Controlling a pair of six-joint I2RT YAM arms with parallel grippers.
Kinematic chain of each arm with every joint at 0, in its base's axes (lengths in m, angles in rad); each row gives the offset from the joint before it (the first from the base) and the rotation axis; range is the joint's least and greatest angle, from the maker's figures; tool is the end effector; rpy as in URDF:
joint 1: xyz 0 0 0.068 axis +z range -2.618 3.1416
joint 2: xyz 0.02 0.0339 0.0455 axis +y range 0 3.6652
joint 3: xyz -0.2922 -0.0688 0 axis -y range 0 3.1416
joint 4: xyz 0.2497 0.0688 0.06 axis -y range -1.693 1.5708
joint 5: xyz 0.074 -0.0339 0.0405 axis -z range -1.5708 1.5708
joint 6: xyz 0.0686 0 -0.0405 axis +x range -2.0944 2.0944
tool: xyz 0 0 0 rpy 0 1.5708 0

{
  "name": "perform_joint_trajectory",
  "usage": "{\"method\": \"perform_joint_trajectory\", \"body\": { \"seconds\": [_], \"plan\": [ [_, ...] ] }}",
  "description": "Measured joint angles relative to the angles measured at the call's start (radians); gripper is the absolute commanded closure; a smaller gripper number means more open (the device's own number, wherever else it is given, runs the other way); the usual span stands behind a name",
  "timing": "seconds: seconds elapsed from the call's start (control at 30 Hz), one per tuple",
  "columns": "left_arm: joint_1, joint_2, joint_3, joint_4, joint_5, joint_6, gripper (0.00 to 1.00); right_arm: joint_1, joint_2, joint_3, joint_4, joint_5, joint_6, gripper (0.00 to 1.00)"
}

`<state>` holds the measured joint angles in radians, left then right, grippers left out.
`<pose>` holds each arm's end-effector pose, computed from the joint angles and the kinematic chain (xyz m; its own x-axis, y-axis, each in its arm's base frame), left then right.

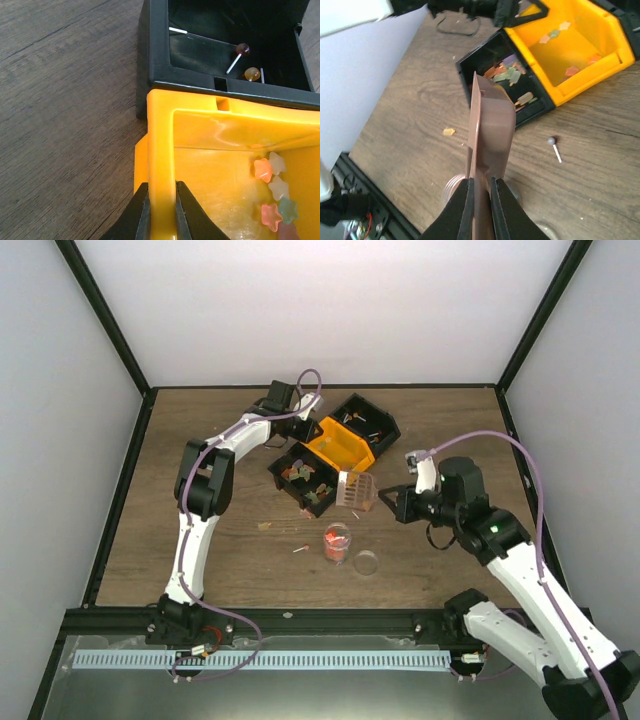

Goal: Pack the candies
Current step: Place the fake candies in the packing bottle, then place the spatula at the center of the board.

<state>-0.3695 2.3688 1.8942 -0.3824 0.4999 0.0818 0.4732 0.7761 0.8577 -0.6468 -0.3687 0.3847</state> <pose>0.5165 -0.2353 0.1553 -0.6527 0.3297 -0.6821 0.6652 0.6804 -0.3076 0.1418 0.1004 0.3244 -0.7031 0.0333 -0.7103 -0.4662 0.7326 0.4958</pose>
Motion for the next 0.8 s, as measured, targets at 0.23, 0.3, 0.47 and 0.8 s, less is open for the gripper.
{"method": "perform_joint_trajectory", "body": {
  "seconds": [0.23,0.3,0.47,0.8],
  "plan": [
    [-0.005,-0.019,-0.033,0.014,0.002,-0.002,0.94,-0.271,0.107,-0.090,0.184,-0.047,0.098,0.99],
    [-0.005,-0.022,-0.039,0.019,0.002,-0.003,0.90,-0.389,0.124,-0.176,0.270,-0.093,0.138,0.99],
    [-0.008,-0.025,-0.052,0.037,0.002,0.003,0.81,-0.534,0.257,-0.391,0.504,-0.213,0.248,0.99],
    [-0.009,-0.025,-0.056,0.041,0.003,0.007,0.80,-0.544,0.386,-0.465,0.745,-0.297,0.309,0.99]
  ]
}}
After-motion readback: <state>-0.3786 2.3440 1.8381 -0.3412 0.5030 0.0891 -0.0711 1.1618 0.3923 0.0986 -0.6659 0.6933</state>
